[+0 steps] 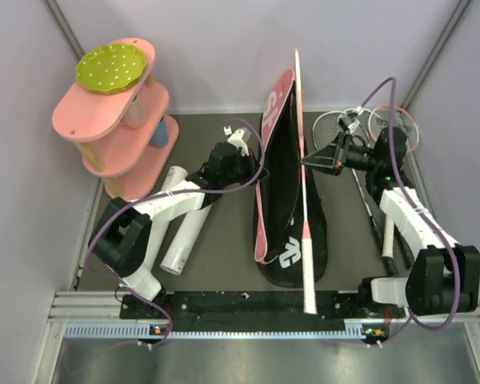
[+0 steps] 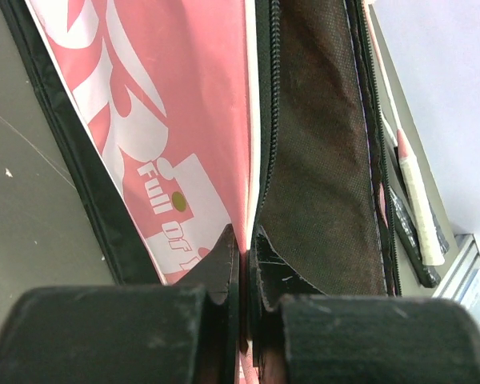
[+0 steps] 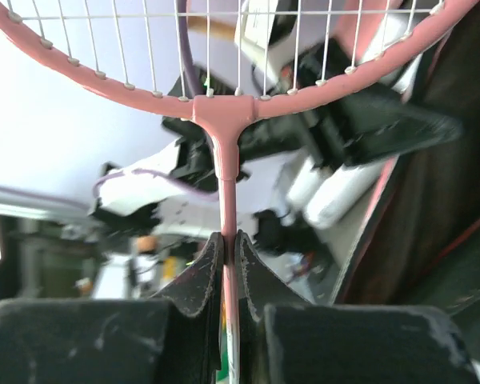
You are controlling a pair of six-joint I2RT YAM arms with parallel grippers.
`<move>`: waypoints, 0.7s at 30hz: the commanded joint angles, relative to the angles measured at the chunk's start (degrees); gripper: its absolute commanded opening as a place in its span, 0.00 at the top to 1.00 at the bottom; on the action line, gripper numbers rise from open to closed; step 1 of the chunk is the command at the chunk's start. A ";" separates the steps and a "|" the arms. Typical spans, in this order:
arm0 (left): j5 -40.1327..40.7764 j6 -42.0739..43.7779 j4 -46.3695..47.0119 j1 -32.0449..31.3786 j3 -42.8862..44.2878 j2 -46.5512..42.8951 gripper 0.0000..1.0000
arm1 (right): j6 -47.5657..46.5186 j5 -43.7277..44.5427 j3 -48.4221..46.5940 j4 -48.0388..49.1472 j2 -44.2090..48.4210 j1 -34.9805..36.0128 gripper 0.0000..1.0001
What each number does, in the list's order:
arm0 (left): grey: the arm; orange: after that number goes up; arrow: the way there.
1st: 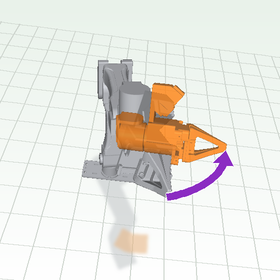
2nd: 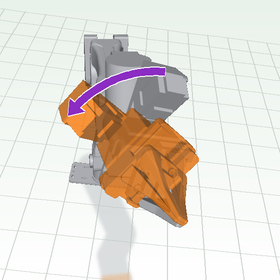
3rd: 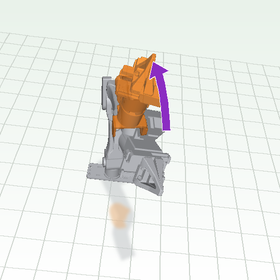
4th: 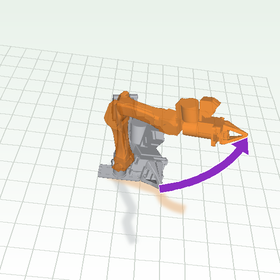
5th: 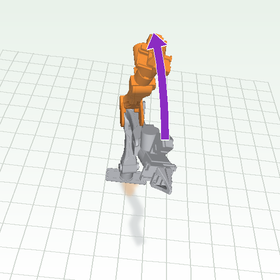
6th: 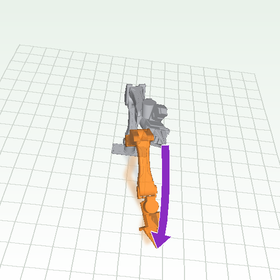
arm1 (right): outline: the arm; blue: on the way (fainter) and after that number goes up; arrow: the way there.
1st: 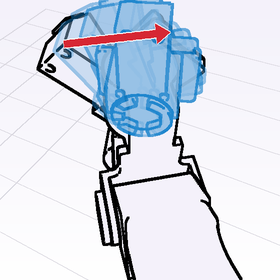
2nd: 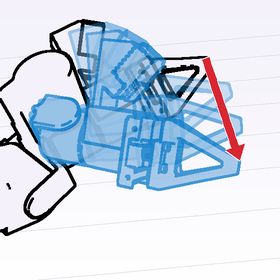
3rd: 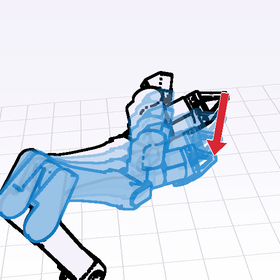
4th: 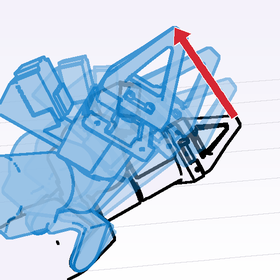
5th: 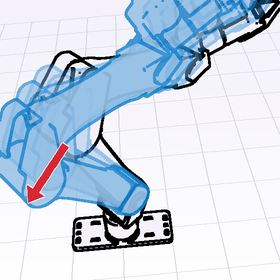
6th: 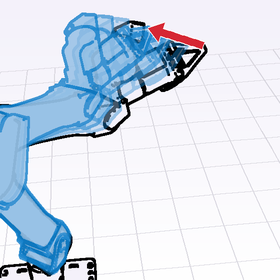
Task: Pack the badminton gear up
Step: Pick up the racket from the center of the board, then place the racket in the racket bag.
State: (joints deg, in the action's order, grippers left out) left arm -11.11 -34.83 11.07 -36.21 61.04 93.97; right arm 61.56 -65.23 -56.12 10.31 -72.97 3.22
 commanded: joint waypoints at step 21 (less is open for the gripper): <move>-3.12 -6.30 13.27 1.05 -0.56 0.68 1.00 | 46.29 4.41 30.29 40.77 3.80 5.21 1.00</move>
State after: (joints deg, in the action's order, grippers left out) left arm -13.13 -39.92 16.05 -35.29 60.99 95.15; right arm 110.80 -65.04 -22.44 58.35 -69.52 7.33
